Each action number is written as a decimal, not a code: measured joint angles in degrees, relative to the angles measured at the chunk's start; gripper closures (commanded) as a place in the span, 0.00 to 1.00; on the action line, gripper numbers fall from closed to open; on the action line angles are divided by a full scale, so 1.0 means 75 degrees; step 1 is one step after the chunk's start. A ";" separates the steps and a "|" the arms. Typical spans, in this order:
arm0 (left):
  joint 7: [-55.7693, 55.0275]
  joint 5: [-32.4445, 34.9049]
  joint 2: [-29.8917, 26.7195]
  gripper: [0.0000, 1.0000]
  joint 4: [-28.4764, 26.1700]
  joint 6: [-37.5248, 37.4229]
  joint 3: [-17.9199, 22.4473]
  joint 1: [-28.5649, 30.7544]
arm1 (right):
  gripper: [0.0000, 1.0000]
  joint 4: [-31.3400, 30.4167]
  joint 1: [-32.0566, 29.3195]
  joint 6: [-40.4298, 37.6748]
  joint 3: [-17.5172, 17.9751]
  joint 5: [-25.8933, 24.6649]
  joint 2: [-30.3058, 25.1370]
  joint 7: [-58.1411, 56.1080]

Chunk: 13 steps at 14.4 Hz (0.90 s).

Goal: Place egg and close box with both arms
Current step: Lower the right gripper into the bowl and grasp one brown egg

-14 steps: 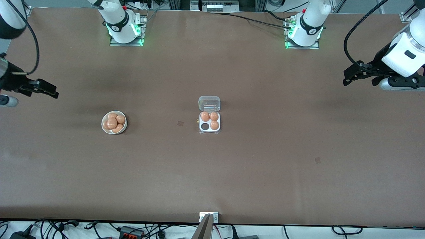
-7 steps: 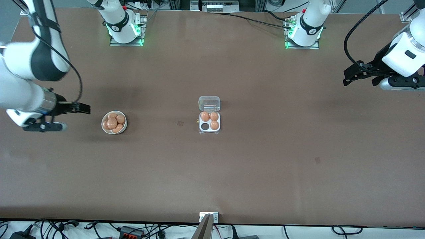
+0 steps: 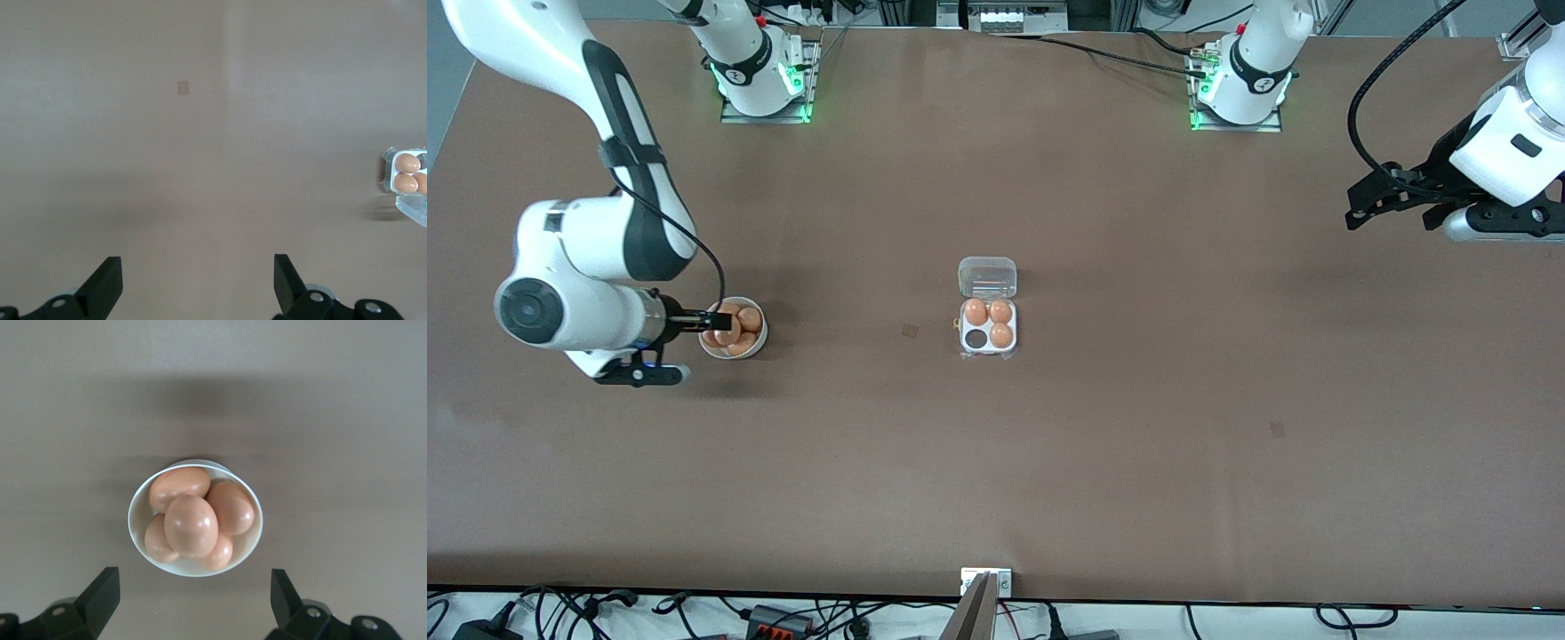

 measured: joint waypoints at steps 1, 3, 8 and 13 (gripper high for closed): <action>0.0000 0.0000 0.0000 0.00 0.0000 0.0000 0.0000 0.0000 | 0.00 0.0000 0.0025 0.0033 0.0000 0.0000 0.0129 0.0006; 0.0000 0.0000 0.0000 0.00 0.0001 -0.0001 0.0000 0.0000 | 0.00 0.0004 0.0034 0.0133 -0.0001 0.0000 0.0335 0.0007; 0.0000 0.0000 0.0000 0.00 0.0002 -0.0004 0.0000 0.0001 | 0.14 0.0008 0.0031 0.0285 -0.0003 0.0000 0.0513 0.0017; 0.0000 0.0000 0.0000 0.00 0.0002 -0.0009 0.0000 0.0001 | 0.37 0.0009 0.0047 0.0325 -0.0001 0.0006 0.0633 0.0061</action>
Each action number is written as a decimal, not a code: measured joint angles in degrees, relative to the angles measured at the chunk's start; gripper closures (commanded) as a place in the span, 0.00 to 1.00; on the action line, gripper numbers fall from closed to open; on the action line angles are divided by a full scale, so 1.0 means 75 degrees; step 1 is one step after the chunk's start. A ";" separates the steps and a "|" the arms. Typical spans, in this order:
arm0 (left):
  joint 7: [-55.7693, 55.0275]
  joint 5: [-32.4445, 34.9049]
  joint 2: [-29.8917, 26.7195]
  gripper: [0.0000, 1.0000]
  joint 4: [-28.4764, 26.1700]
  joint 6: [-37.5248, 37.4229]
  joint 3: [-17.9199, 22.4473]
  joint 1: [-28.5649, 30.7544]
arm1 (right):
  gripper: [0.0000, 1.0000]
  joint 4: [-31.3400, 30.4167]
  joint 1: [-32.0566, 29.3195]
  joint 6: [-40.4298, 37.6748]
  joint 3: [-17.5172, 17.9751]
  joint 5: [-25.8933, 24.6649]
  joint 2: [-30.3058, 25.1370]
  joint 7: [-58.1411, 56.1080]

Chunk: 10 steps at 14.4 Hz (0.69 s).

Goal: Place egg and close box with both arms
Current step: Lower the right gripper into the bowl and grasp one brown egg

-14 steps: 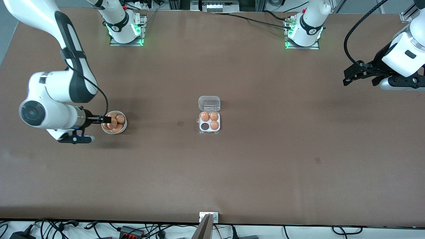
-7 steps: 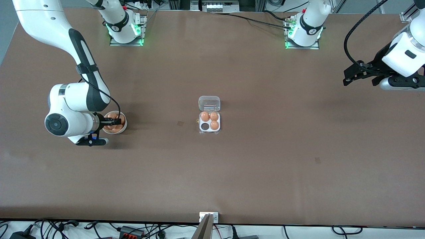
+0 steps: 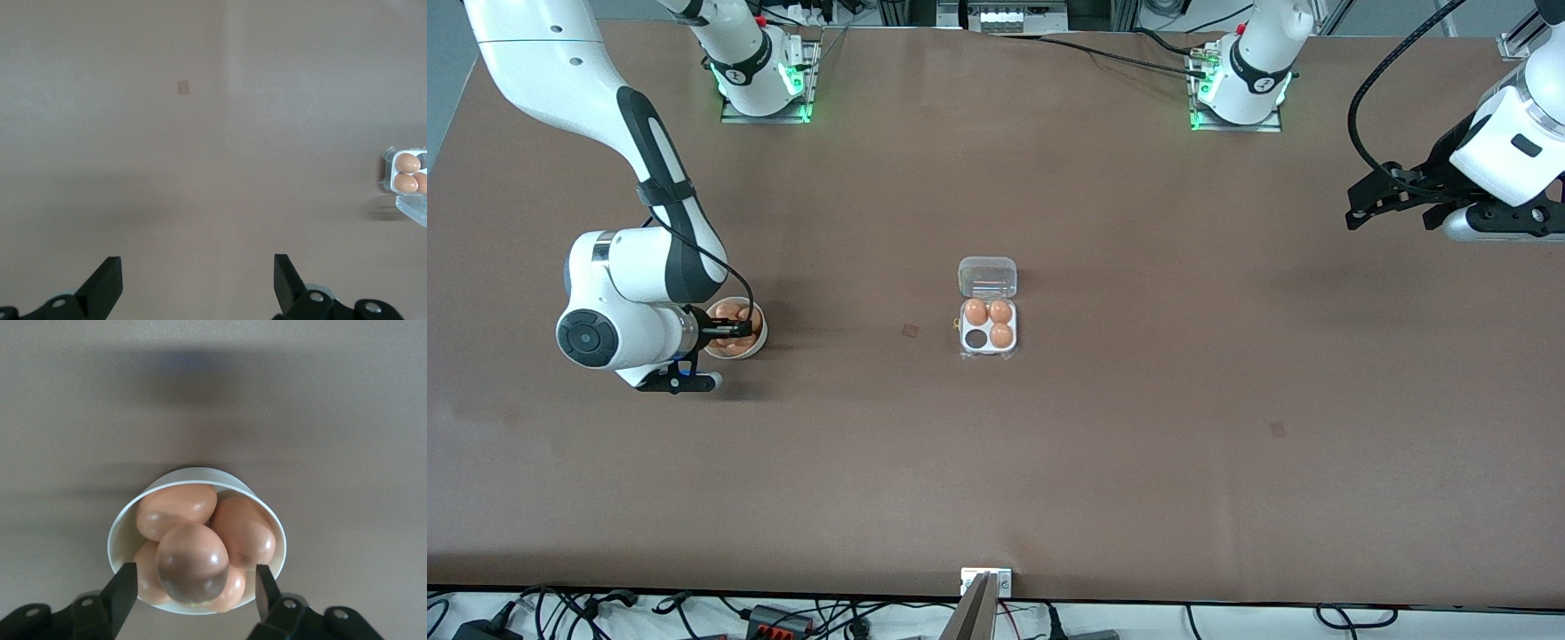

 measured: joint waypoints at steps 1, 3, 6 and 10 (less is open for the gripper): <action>0.0000 0.0000 0.0000 0.00 0.0000 -0.0001 0.0000 0.0000 | 0.39 0.0000 0.0021 0.0000 0.0001 0.0007 0.0000 0.0009; 0.0000 0.0000 0.0000 0.00 0.0000 -0.0002 0.0000 0.0000 | 0.52 0.0000 0.0053 0.0000 0.0002 0.0010 0.0000 0.0022; 0.0000 0.0000 0.0000 0.00 0.0000 -0.0002 0.0000 0.0000 | 0.82 0.0007 0.0058 -0.0007 -0.0002 0.0011 -0.0003 0.0038; 0.0000 0.0000 0.0000 0.00 0.0000 -0.0003 0.0000 0.0000 | 1.00 0.0062 0.0059 -0.0005 -0.0004 0.0173 -0.0003 0.0047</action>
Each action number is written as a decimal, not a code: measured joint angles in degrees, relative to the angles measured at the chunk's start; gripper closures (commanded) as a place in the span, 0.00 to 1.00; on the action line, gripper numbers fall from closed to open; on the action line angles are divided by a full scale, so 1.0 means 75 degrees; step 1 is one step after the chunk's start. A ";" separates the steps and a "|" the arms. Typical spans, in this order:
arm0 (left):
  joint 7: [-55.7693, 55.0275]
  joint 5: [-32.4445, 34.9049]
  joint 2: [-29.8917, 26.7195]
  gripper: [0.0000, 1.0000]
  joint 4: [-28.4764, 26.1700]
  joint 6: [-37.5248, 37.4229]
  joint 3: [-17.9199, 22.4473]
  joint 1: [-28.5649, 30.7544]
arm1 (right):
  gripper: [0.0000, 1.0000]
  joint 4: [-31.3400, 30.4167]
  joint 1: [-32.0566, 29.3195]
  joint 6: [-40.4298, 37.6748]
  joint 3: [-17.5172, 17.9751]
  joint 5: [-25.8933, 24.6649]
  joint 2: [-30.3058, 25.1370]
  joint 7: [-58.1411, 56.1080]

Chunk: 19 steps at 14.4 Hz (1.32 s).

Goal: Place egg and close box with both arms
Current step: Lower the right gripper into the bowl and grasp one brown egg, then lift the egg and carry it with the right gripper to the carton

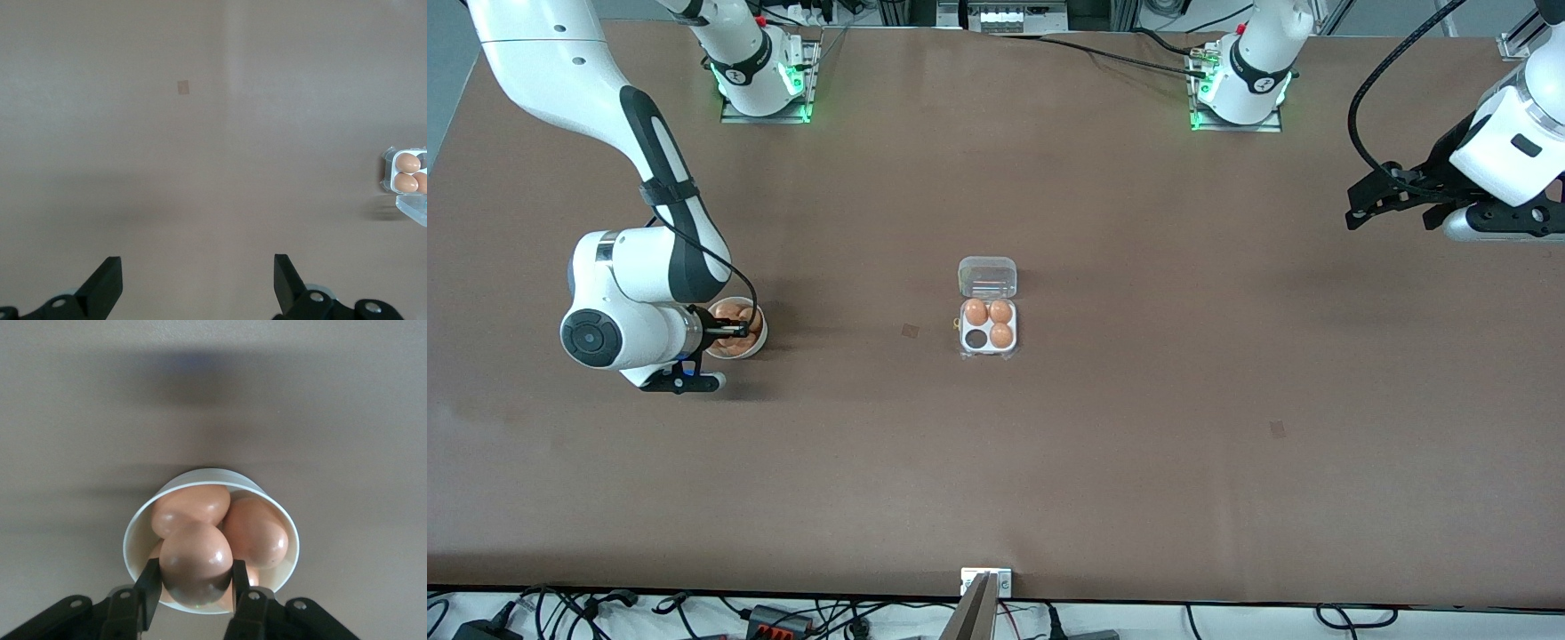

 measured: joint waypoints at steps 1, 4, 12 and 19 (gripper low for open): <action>0.0000 0.0000 0.0000 0.00 0.0000 0.0000 0.0000 0.0000 | 1.00 0.0056 0.0008 0.0003 0.0003 0.0030 -0.0006 0.0000; 0.0000 0.0000 0.0000 0.00 0.0000 -0.0002 0.0000 0.0000 | 1.00 0.0467 0.0078 -0.0080 0.0069 0.0048 -0.0173 -0.0007; 0.0000 0.0000 0.0000 0.00 0.0001 -0.0005 0.0000 0.0000 | 1.00 0.1409 0.0681 0.0431 0.1458 0.0085 -0.0284 0.0043; 0.0000 0.0000 0.0000 0.00 0.0002 -0.0009 0.0000 0.0001 | 1.00 0.2167 0.2206 0.1297 0.1486 0.0083 0.0667 0.0574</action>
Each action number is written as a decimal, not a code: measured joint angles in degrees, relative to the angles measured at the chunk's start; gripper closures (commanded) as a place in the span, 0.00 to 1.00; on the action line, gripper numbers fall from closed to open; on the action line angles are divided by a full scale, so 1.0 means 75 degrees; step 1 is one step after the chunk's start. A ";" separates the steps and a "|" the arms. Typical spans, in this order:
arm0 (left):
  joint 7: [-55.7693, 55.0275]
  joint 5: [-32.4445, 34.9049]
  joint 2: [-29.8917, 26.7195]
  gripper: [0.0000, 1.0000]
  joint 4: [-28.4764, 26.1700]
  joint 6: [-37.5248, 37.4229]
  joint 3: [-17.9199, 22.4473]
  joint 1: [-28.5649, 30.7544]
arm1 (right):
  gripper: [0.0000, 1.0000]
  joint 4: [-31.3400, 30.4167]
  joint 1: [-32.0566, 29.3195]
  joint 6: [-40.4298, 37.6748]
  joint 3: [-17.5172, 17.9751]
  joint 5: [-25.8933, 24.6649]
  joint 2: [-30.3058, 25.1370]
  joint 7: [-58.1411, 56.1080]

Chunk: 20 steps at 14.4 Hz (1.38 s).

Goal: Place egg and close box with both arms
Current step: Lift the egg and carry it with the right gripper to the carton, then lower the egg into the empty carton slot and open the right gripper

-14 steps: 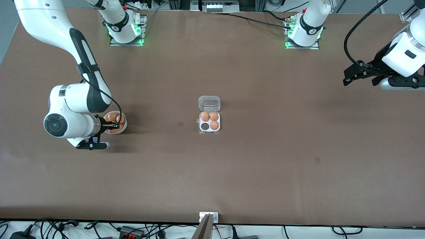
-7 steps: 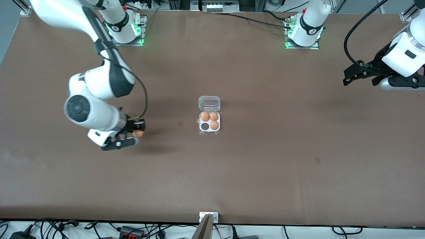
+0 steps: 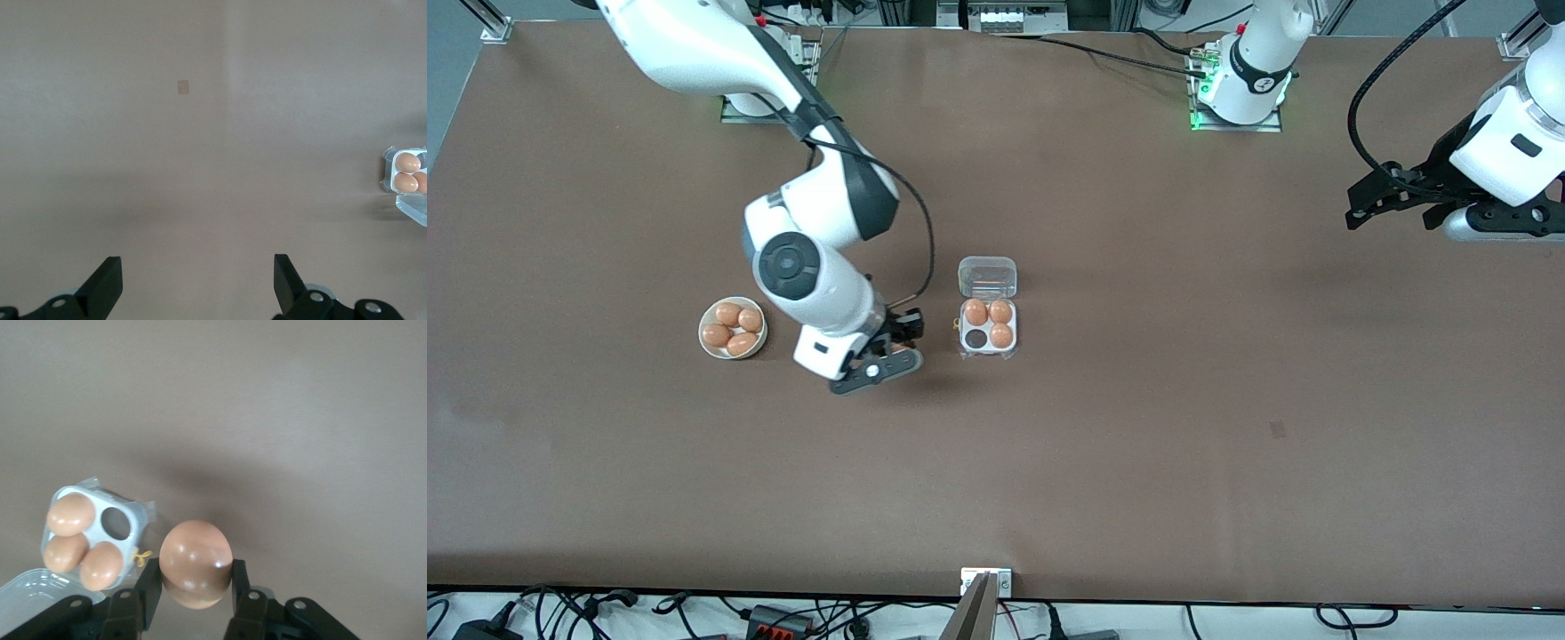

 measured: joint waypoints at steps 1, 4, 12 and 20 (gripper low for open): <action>0.0000 0.0000 0.0000 0.00 0.0000 0.0000 0.0000 0.0000 | 1.00 0.0030 0.0168 0.0136 -0.0004 0.0000 0.0092 0.0202; 0.0000 0.0000 0.0000 0.00 0.0000 -0.0001 0.0000 0.0000 | 1.00 0.0054 0.0574 0.0534 -0.0008 -0.0003 0.0369 0.0837; 0.0000 0.0000 0.0000 0.00 0.0001 -0.0002 0.0000 0.0000 | 1.00 0.0069 0.0936 0.1479 -0.0033 -0.0017 0.0904 0.1218; 0.0000 0.0000 0.0000 0.00 0.0001 -0.0010 0.0000 0.0000 | 1.00 0.0069 0.1034 0.1474 -0.0034 -0.0018 0.1003 0.1219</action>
